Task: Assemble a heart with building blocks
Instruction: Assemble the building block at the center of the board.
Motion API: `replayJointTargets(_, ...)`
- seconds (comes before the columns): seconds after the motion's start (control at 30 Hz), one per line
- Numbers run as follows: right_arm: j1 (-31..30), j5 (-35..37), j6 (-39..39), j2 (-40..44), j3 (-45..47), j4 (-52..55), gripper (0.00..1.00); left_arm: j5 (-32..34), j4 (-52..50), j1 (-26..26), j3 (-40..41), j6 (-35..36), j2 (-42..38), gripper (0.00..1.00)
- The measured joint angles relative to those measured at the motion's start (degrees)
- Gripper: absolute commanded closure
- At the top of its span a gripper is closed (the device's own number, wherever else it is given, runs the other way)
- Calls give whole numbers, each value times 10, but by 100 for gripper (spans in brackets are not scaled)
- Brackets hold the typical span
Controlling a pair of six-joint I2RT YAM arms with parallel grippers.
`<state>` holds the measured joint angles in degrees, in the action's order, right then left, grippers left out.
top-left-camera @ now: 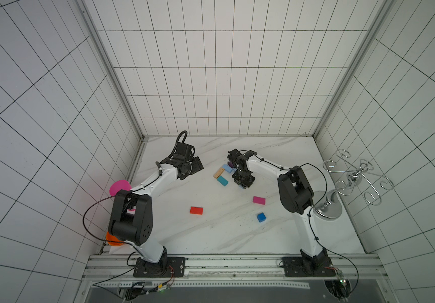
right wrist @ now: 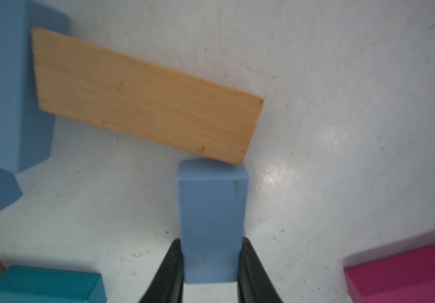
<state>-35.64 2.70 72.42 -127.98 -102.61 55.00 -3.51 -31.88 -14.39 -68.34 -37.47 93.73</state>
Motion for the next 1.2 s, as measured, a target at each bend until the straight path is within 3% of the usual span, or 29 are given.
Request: replayJointTargets(1.2,15,-6,2,-2,-2,2,100,-6,4,0,-1,0,28,15)
